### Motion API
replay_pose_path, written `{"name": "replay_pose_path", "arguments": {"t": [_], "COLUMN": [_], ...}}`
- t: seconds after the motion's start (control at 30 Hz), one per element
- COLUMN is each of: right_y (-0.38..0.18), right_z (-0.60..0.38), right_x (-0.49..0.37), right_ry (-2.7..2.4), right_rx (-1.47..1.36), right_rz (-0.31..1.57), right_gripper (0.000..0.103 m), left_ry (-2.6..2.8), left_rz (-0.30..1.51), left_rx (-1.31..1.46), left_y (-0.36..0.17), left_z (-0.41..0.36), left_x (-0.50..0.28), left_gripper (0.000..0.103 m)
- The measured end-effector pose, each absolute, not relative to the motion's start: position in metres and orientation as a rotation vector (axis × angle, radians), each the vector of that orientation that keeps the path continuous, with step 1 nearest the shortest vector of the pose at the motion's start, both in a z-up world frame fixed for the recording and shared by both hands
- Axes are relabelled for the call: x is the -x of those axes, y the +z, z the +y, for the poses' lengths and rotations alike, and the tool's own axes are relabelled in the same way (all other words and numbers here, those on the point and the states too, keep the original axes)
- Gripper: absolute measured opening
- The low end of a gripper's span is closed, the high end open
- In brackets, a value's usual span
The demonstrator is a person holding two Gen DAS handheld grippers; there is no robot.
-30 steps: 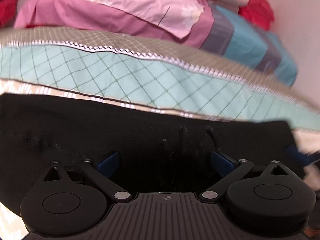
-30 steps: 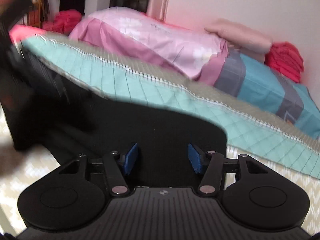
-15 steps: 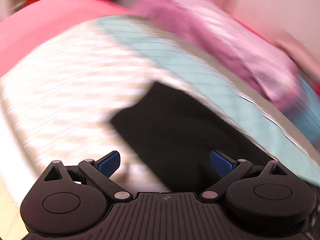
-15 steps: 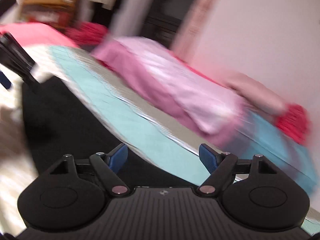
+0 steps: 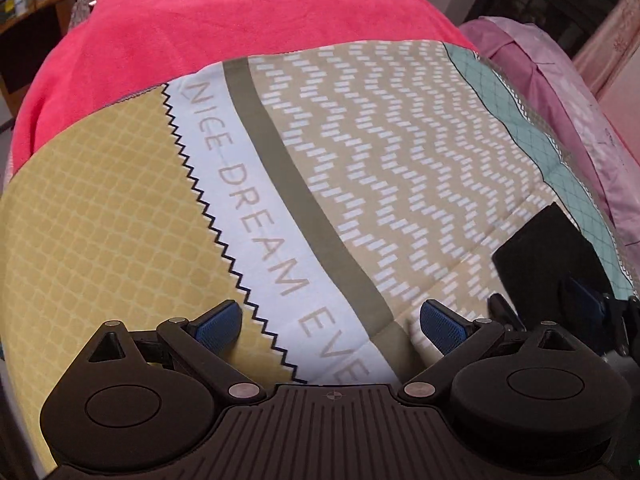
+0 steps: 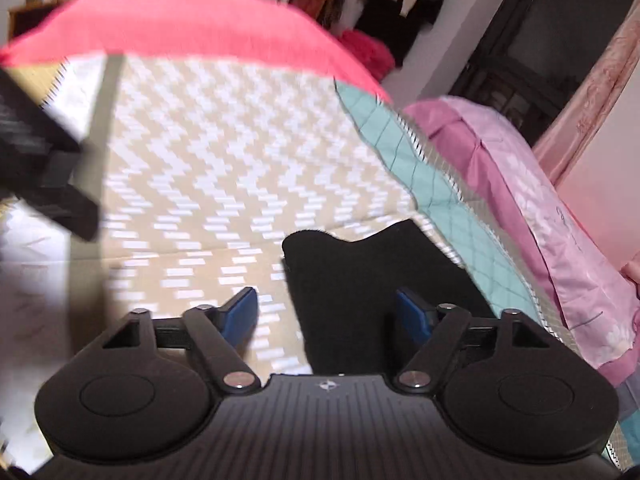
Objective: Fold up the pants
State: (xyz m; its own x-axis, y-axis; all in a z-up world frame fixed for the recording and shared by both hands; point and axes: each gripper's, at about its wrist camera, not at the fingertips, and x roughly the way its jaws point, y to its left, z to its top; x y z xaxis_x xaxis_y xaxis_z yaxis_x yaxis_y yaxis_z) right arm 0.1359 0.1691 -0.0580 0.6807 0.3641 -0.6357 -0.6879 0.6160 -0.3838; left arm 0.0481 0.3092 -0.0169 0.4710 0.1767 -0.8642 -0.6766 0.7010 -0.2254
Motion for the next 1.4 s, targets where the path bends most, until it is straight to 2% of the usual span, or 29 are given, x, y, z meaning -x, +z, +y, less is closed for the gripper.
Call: {"name": "replay_pose_path", "arguments": {"t": [0.03,0.1,0.17,0.4,0.6,0.73,0.83,0.93,1.07,1.13,1.17,1.23,1.3,1.37,1.4], "right_y": [-0.061,-0.060,-0.054,0.017,0.064,0.077,0.088,0.097,0.070,0.034,0.010,-0.028,-0.032,-0.019,-0.015], "right_z": [0.172,0.168,0.158,0.069,-0.016,-0.071,-0.115,-0.166,-0.249,-0.291,-0.305,-0.332,-0.352,-0.350,-0.347], "right_x": [-0.142,-0.155,-0.168,-0.205,-0.200,-0.184,-0.168,-0.146,-0.112,-0.099,-0.099,-0.096,-0.081,-0.076,-0.081], "right_ry": [0.625,0.613,0.643,0.672,0.668,0.645,0.611,0.534,0.360,0.231,0.139,-0.029,-0.014,-0.098,-0.107], "right_rx": [0.648,0.588,0.520,0.057,-0.172,-0.275,-0.315,-0.314,-0.385,-0.454,-0.449,-0.530,-0.672,-0.589,-0.548], "right_rz": [0.551,0.572,0.609,0.703,0.703,0.668,0.575,0.493,0.487,0.551,0.639,0.794,0.722,0.642,0.628], "right_gripper": [0.073,0.043,0.022,0.020,0.020,0.020,0.020,0.020,0.020,0.022,0.028,0.030,0.037,0.074,0.077], "left_ry": [0.554,0.532,0.482,0.242,0.048,-0.004,0.026,-0.030,-0.225,-0.341,-0.386,-0.461,-0.491,-0.481,-0.465], "left_rz": [0.943,0.948,0.952,1.011,1.025,1.031,1.056,1.049,1.013,1.011,1.015,1.027,1.010,0.984,0.977], "left_rx": [0.598,0.584,0.566,0.493,0.339,0.321,0.209,0.209,0.116,0.070,0.059,0.041,0.010,-0.010,-0.006], "left_y": [-0.016,-0.016,-0.017,-0.020,-0.018,-0.029,-0.044,-0.041,-0.028,-0.022,-0.019,-0.013,-0.003,0.008,0.012], "left_z": [0.310,0.306,0.298,0.220,0.115,0.070,0.039,0.030,0.015,0.007,0.007,0.007,0.010,0.014,0.015], "left_x": [-0.048,-0.054,-0.060,-0.092,-0.126,-0.157,-0.171,-0.163,-0.143,-0.132,-0.126,-0.115,-0.103,-0.101,-0.105], "left_gripper": [0.103,0.103,0.103,0.103,0.103,0.103,0.103,0.103,0.103,0.103,0.103,0.103,0.103,0.103,0.103]}}
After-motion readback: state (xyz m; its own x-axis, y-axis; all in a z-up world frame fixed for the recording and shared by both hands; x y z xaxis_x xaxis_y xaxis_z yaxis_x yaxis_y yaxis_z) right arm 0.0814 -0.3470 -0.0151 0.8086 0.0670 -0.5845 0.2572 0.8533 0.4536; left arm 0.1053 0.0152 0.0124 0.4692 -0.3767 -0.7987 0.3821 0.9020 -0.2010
